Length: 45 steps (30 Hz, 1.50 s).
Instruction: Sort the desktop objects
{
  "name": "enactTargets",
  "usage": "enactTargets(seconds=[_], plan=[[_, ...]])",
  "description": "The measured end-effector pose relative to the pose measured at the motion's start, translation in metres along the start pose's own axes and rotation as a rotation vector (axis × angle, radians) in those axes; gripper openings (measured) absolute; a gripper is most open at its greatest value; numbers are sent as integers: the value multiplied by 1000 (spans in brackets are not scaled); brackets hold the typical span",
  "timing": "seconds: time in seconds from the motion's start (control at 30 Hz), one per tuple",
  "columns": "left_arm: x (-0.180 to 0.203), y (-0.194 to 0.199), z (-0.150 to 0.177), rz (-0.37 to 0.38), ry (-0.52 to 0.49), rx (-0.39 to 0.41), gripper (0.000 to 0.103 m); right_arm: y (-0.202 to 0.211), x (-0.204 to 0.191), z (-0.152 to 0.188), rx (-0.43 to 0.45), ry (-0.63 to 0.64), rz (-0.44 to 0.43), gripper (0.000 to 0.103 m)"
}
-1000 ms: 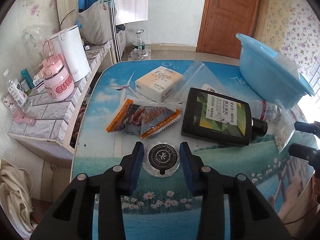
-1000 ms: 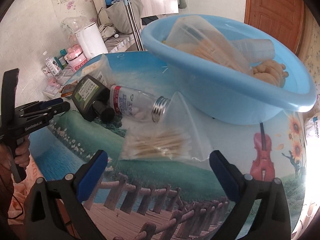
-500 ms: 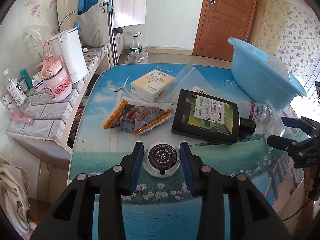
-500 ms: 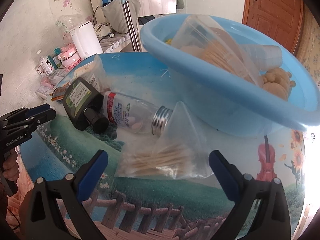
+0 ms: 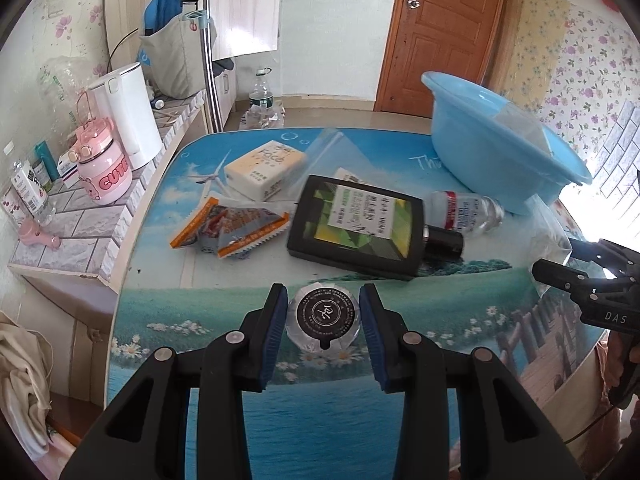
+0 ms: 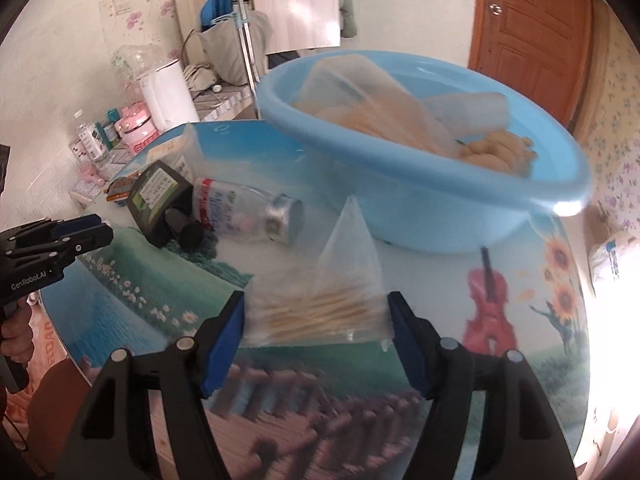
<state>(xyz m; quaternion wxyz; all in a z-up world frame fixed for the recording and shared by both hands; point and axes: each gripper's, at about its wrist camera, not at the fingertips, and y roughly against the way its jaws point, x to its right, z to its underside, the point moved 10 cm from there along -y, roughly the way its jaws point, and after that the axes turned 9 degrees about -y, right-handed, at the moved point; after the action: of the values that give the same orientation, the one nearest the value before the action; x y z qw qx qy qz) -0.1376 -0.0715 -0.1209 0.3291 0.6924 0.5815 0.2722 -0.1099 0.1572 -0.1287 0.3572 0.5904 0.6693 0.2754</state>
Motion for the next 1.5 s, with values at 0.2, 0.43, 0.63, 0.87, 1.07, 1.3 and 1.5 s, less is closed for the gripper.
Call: enactTargets(seconds=[0.2,0.43,0.63,0.87,1.07,1.3,1.5], plan=[[26,2,4,21,5,-4,36,11,50,18,12,-81,95,69],[56,2,8,48,-22,-20,36,10,65,19,68,-110,97,72],[62,0,8,38,-15,-21,36,1,67,17,91,-71,106,99],[64,1,6,21,-12,-23,37,2,70,18,105,-64,101,103],[67,2,4,21,-24,-23,37,2,71,19,106,-63,102,103],[58,11,0,19,-11,-7,37,3,72,18,106,-69,107,103],[64,17,-6,21,-18,7,37,3,71,19,108,-64,102,103]])
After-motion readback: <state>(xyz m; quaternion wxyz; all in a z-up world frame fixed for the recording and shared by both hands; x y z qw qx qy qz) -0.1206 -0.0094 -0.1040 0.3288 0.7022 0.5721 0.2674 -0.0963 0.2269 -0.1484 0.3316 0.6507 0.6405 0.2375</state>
